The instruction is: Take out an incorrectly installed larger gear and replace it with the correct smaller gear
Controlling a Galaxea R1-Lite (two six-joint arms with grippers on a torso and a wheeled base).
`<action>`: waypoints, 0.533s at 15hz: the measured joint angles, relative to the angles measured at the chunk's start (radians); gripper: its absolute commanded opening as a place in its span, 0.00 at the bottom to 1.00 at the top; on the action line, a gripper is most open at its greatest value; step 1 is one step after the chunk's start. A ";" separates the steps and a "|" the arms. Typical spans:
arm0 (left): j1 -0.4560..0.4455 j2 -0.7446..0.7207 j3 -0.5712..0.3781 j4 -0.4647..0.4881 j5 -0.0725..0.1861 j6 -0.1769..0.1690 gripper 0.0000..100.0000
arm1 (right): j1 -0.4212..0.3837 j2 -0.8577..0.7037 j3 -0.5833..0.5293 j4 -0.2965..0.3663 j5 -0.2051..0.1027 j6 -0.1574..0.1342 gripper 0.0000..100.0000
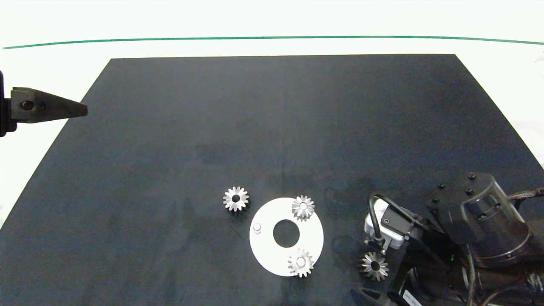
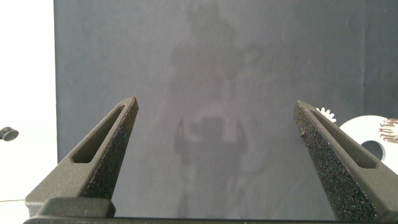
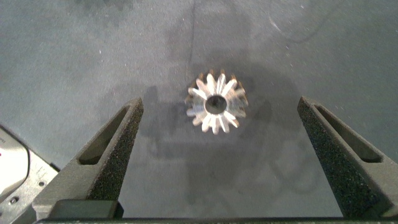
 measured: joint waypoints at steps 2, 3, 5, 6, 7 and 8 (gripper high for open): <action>-0.001 0.000 0.001 0.000 0.000 0.000 1.00 | 0.001 0.020 0.000 -0.011 -0.001 0.000 1.00; 0.000 0.000 0.001 0.000 0.000 0.000 1.00 | 0.002 0.028 -0.001 -0.012 -0.001 0.000 1.00; 0.000 0.000 0.001 0.000 0.000 0.000 1.00 | 0.001 0.040 -0.001 -0.016 -0.001 0.000 0.98; 0.000 0.001 0.002 0.000 0.000 0.000 1.00 | 0.000 0.043 -0.001 -0.024 -0.001 0.001 0.97; 0.000 0.002 0.004 0.000 0.000 0.001 1.00 | -0.002 0.045 0.003 -0.029 -0.001 0.001 0.94; 0.000 0.003 0.005 0.000 0.000 0.003 1.00 | -0.002 0.042 0.006 -0.031 -0.001 0.001 0.92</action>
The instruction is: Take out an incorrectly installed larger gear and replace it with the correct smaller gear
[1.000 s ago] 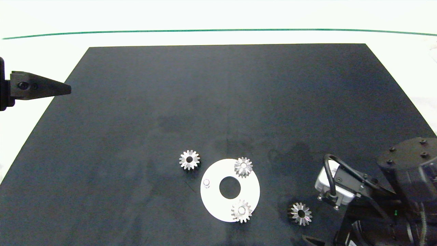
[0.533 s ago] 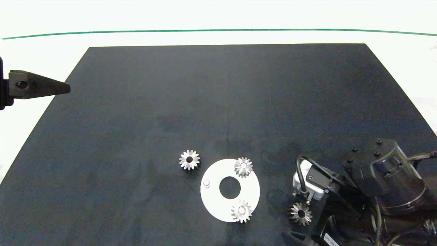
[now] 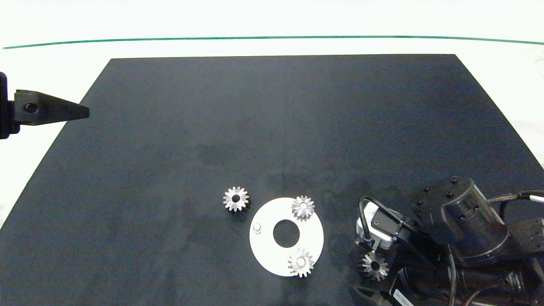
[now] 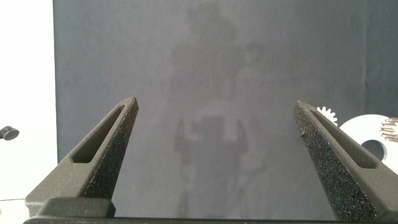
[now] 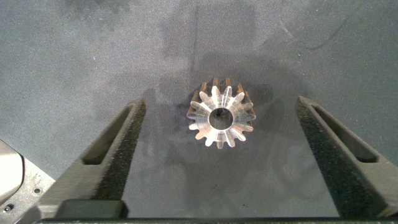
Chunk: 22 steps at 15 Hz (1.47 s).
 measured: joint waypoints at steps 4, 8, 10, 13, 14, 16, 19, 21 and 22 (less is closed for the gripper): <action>-0.001 0.003 0.006 0.000 0.000 0.004 1.00 | 0.003 0.001 0.004 -0.004 -0.055 -0.002 0.85; -0.002 0.004 0.007 0.000 0.000 0.005 1.00 | 0.007 0.011 0.005 -0.004 -0.053 0.002 0.76; -0.007 0.005 0.008 0.001 0.000 0.005 1.00 | 0.011 0.011 0.007 -0.003 -0.052 0.004 0.73; -0.018 0.005 0.010 0.001 0.000 0.005 1.00 | 0.011 0.013 0.012 -0.002 -0.049 0.006 0.67; -0.019 0.005 0.010 0.001 0.000 0.005 1.00 | 0.011 0.014 0.013 -0.002 -0.047 0.006 0.64; -0.021 0.005 0.011 0.001 0.000 0.005 1.00 | 0.010 0.016 0.013 -0.004 -0.044 0.007 0.61; -0.023 0.006 0.012 0.001 0.000 0.005 1.00 | 0.010 0.019 0.013 -0.004 -0.043 0.011 0.55; -0.029 0.006 0.015 0.001 0.000 0.004 1.00 | 0.009 0.022 0.013 -0.004 -0.043 0.017 0.50; -0.036 0.006 0.017 0.001 0.000 0.004 1.00 | 0.009 0.026 0.013 -0.004 -0.043 0.018 0.49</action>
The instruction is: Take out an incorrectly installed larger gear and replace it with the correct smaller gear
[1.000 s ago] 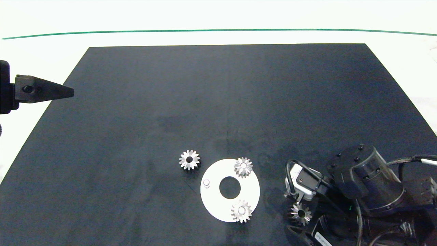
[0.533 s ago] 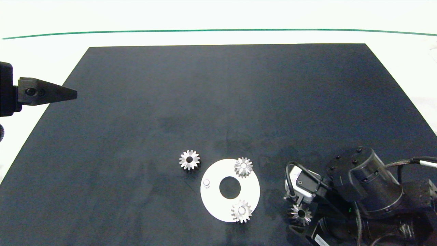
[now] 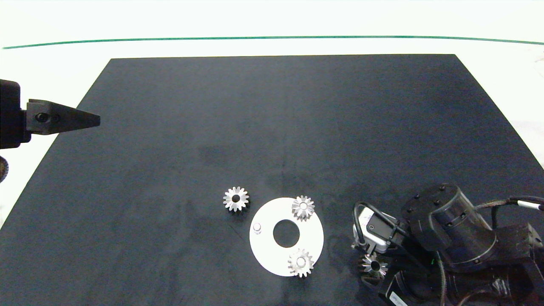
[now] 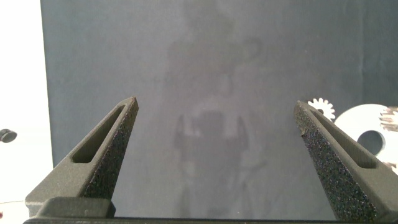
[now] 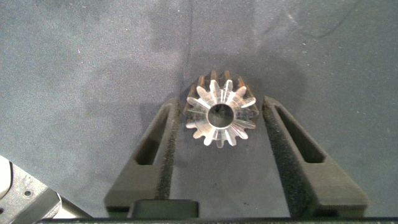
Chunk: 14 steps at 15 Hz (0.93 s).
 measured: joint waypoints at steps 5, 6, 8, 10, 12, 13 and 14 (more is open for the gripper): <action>-0.014 -0.001 0.002 0.000 0.000 0.000 1.00 | -0.002 0.012 0.000 0.000 0.001 0.011 0.38; -0.014 -0.001 0.003 0.000 0.000 0.000 1.00 | -0.002 0.013 -0.001 0.000 0.001 0.011 0.37; -0.015 -0.001 0.003 0.000 0.000 0.000 1.00 | 0.000 0.015 -0.001 0.000 0.001 0.013 0.32; -0.019 -0.001 0.003 0.000 0.000 0.000 1.00 | 0.003 0.016 -0.001 -0.027 0.001 0.026 0.31; -0.020 -0.002 0.003 0.000 0.000 0.000 1.00 | 0.011 0.014 -0.001 -0.057 -0.007 0.049 0.31; -0.021 -0.003 0.003 0.000 0.000 0.000 1.00 | 0.016 0.013 -0.001 -0.069 -0.009 0.054 0.31; -0.021 -0.004 0.003 0.000 0.000 0.000 1.00 | 0.021 0.010 -0.004 -0.080 -0.010 0.057 0.31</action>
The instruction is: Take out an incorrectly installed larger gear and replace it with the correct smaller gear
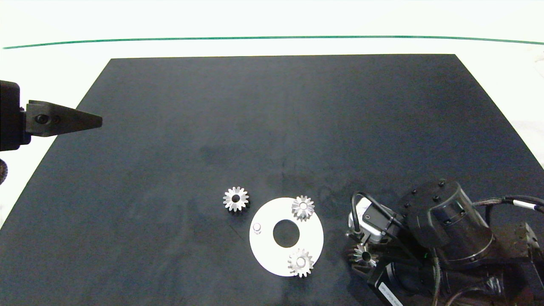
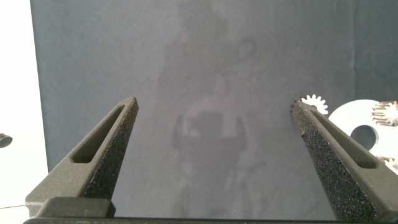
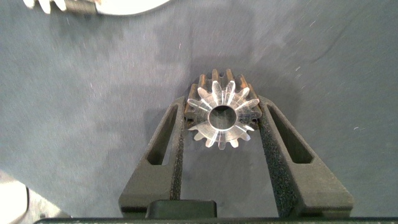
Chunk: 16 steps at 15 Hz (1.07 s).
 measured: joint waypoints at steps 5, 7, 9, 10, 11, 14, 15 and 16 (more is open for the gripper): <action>0.000 0.000 -0.001 -0.001 0.000 0.000 1.00 | 0.043 -0.023 -0.070 -0.013 -0.008 -0.003 0.31; 0.000 -0.001 0.000 -0.001 0.000 0.000 1.00 | 0.058 -0.029 -0.124 0.043 -0.008 -0.005 0.31; 0.000 0.000 0.000 -0.001 0.000 0.000 1.00 | 0.074 -0.029 -0.217 0.154 -0.008 -0.006 0.31; 0.000 -0.001 0.000 -0.001 0.000 0.000 1.00 | 0.084 -0.027 -0.277 0.206 -0.008 -0.007 0.31; 0.000 -0.001 0.000 -0.001 0.000 0.000 1.00 | 0.092 -0.018 -0.335 0.244 -0.008 -0.009 0.31; 0.000 -0.001 0.000 -0.001 0.000 0.000 1.00 | 0.113 0.055 -0.515 0.353 -0.009 -0.011 0.31; 0.000 -0.001 0.000 -0.001 0.000 0.000 1.00 | 0.120 0.092 -0.567 0.380 -0.008 -0.011 0.31; 0.000 -0.002 0.000 -0.001 0.000 0.000 1.00 | 0.129 0.127 -0.607 0.391 -0.008 -0.011 0.31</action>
